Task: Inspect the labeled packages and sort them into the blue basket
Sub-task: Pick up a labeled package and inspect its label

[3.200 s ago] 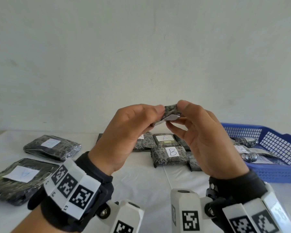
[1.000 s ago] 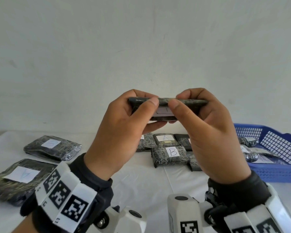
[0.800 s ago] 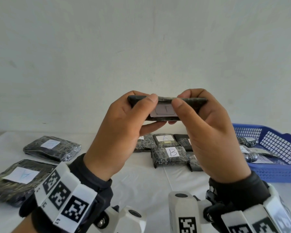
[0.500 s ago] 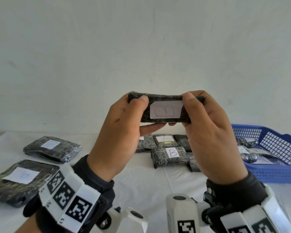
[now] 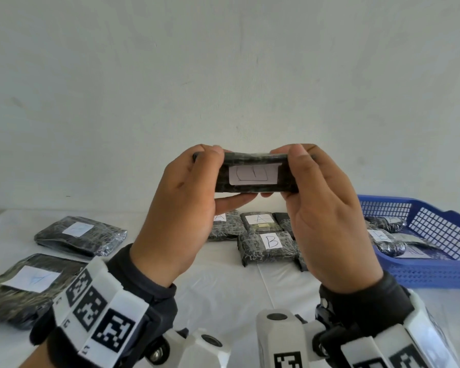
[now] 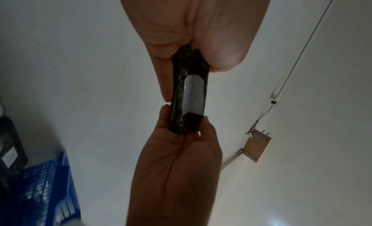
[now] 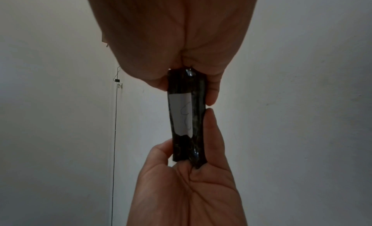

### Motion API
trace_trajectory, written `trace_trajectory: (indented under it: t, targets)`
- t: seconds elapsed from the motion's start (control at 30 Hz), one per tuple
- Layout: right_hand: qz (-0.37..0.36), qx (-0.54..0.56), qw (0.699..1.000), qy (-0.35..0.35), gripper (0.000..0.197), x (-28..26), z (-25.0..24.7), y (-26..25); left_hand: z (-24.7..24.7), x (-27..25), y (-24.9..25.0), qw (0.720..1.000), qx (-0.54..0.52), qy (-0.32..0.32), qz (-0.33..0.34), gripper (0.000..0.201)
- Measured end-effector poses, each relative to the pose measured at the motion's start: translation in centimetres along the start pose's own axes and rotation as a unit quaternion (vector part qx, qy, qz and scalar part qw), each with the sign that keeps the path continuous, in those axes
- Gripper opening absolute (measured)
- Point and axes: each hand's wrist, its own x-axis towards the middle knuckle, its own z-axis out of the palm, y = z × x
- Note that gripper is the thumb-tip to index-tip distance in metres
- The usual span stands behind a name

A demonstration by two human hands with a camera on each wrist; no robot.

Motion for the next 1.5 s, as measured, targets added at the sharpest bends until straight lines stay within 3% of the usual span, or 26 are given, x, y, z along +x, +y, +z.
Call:
trace_trajectory:
  t: [0.1, 0.2, 0.43, 0.57, 0.67, 0.8, 0.9, 0.97, 1.07, 1.17, 1.33, 1.5]
  targets:
    - [0.006, 0.011, 1.000, -0.012, 0.026, 0.0, -0.2, 0.6, 0.0, 0.0, -0.1, 1.000, 0.013, 0.008, -0.004, 0.030]
    - [0.039, 0.074, 0.996, 0.006, 0.027, 0.1, -0.1, 0.6, 0.1, 0.1, 0.0, 0.999, -0.011, 0.015, -0.029, 0.031]
    - [0.038, 0.087, 0.995, 0.025, 0.024, 0.3, -0.2, 0.7, 0.5, 0.0, 0.3, 0.999, 0.003, 0.020, -0.039, 0.028]
    - [0.060, 0.054, 0.997, 0.015, 0.031, 0.4, -0.1, 1.2, 0.2, 0.1, 0.8, 0.995, 0.001, 0.028, -0.094, 0.036]
    - [0.079, 0.084, 0.993, -0.003, 0.022, 0.5, -0.3, 1.4, -0.2, 0.4, 1.2, 0.988, -0.026, 0.044, -0.144, 0.039]
    - [0.061, 0.148, 0.983, -0.092, 0.059, 0.3, -0.9, 1.2, -0.9, 0.8, 1.6, 0.977, -0.075, 0.063, -0.192, 0.040]
    - [0.046, 0.131, 0.983, -0.122, 0.062, 0.2, -1.2, 1.1, -1.1, 0.9, 1.7, 0.967, -0.109, 0.051, -0.223, 0.040]
    - [0.048, 0.117, 0.987, -0.100, 0.056, 0.2, -1.2, 0.9, -1.2, 0.9, 1.7, 0.964, -0.125, 0.044, -0.231, 0.037]
    - [0.056, 0.121, 0.990, -0.041, 0.054, 0.4, -1.1, 0.4, -1.3, 0.8, 1.5, 0.971, -0.118, 0.029, -0.204, 0.029]
    - [0.080, 0.156, 0.984, 0.002, 0.045, 0.6, -1.2, 0.4, -1.2, 0.7, 1.2, 0.983, -0.127, 0.025, -0.130, 0.021]
    - [0.130, 0.258, 0.957, 0.028, 0.034, 0.8, -1.2, 0.0, -0.7, 0.8, 0.8, 0.993, -0.099, 0.038, -0.050, 0.050]
    - [0.120, 0.280, 0.951, 0.059, 0.047, 0.8, -0.7, -0.3, -0.7, 0.7, 0.4, 0.997, -0.070, 0.040, -0.019, 0.045]
